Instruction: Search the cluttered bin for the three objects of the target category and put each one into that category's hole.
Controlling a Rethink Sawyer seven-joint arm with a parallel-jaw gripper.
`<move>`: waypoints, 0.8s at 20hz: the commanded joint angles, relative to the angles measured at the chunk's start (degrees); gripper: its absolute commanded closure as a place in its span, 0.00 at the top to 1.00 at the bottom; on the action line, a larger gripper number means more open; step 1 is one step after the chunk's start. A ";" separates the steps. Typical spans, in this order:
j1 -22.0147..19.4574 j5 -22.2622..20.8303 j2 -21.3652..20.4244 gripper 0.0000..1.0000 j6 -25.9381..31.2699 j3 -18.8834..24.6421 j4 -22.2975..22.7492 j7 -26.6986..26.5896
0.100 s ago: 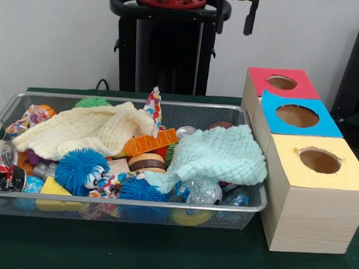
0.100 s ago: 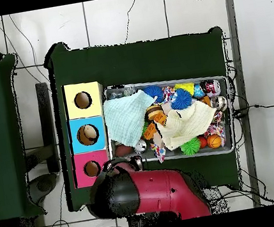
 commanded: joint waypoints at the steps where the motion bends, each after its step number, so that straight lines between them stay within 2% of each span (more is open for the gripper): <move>1: -1.86 -4.88 6.35 1.00 -3.16 3.68 -6.50 1.93; 9: -1.71 -6.97 8.92 1.00 -3.12 2.48 -8.61 3.31; 16: -3.37 -8.31 10.50 1.00 -2.96 3.07 -9.42 1.93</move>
